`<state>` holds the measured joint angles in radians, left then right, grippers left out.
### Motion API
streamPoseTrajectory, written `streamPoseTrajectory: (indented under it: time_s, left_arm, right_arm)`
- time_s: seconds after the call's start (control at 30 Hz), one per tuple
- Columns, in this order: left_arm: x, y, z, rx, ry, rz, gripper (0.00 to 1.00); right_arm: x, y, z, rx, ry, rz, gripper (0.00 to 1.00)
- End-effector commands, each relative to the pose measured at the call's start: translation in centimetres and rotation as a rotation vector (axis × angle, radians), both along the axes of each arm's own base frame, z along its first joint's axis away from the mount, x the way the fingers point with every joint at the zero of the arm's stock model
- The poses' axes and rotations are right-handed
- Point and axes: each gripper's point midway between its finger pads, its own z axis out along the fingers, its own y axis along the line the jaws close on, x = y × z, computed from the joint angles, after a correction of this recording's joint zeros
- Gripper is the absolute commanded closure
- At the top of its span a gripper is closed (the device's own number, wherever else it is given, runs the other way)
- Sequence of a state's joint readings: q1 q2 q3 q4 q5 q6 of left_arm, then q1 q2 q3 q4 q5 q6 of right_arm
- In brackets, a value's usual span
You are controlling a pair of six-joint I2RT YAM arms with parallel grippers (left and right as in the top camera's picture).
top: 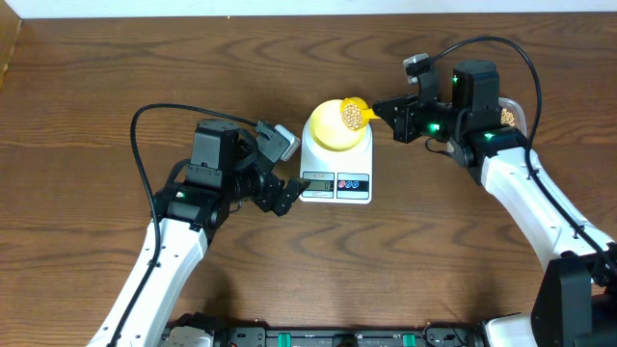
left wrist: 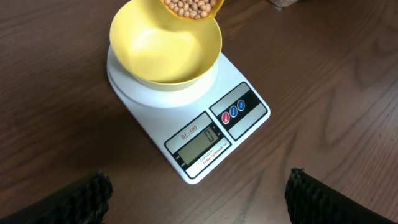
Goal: Scoop item into bowl and weigh 50g on scale
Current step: 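Tilt the scoop over the yellow bowl with the right gripper, pouring soybeans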
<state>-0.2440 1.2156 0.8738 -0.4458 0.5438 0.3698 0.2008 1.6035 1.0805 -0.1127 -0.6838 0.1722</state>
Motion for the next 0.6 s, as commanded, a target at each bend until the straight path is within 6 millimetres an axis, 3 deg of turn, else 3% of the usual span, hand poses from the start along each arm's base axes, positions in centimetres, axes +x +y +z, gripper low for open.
streamPoseTrajectory:
  time_s: [0.0, 0.57]
  left_arm:
    - [0.0, 0.2, 0.1, 0.004, -0.008, 0.005, 0.09]
    - [0.0, 0.2, 0.1, 0.004, -0.008, 0.005, 0.09]
  right_arm:
    - [0.2, 0.6, 0.5, -0.047, -0.091, 0.055, 0.99]
    - [-0.3, 1.7, 0.6, -0.122, -0.217, 0.154, 0.99]
